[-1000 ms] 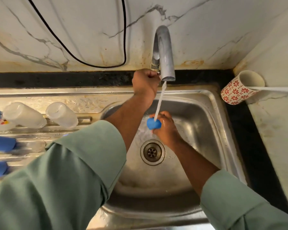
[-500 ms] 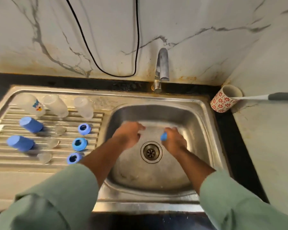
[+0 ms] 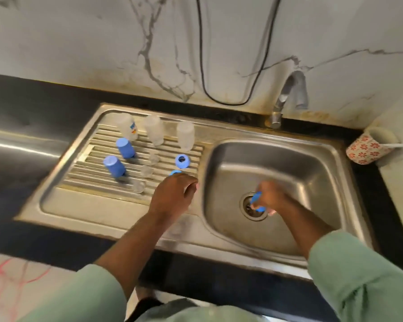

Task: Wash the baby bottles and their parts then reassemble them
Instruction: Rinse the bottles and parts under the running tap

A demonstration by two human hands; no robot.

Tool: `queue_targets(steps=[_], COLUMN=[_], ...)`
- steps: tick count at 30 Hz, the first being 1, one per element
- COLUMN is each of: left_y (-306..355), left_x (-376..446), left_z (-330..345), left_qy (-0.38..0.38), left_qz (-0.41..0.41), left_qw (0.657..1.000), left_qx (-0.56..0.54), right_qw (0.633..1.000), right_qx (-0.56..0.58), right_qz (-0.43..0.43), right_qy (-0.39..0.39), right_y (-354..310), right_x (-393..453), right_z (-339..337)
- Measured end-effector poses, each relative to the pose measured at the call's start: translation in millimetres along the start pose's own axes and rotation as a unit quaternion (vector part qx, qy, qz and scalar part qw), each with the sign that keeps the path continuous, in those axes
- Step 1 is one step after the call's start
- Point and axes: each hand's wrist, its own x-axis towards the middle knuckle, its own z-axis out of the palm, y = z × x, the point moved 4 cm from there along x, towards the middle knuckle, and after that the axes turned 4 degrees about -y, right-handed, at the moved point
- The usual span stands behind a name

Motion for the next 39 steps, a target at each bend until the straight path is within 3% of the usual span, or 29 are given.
queue_targets(steps=[2,4,7,10,15,22,28,34,39], left_y=[-45,-92,-165,-214,-260,-285,-289,-288,-275], left_x=[-20,-37,-47,-38,-29,-32,-25,-25,-40], left_z=[-26,-44,-71,-85,-90,-92,-92,-93,-98], left_qy=[0.047,0.074,0.024,-0.017,-0.067,-0.081,-0.061,-0.047,0.024], left_qz=[-0.029,-0.068,-0.129,-0.087,-0.027,0.046,0.087,0.106,0.158], left_qw=[0.998,0.995,0.991,0.994,0.992,0.991,0.988,0.988,0.986], left_qx=[-0.006,-0.004,0.021,0.067,0.108,0.099,0.109,0.101,0.055], right_qw=[0.999,0.989,0.967,0.952,0.936,0.905,0.903,0.899,0.919], right_qx=[0.029,0.085,0.126,0.087,-0.045,-0.196,-0.243,-0.24,-0.166], right_qz=[-0.017,-0.089,-0.208,-0.292,-0.348,-0.371,-0.347,-0.354,-0.335], right_qy=[0.025,0.081,0.073,0.032,0.018,0.066,0.076,0.093,0.123], right_y=[-32,-84,-185,-256,-327,-353,-358,-358,-335], right_x=[-1,-10,-25,-24,-17,-26,-20,-20,-38], right_z=[3,-5,16,66,133,173,184,193,178])
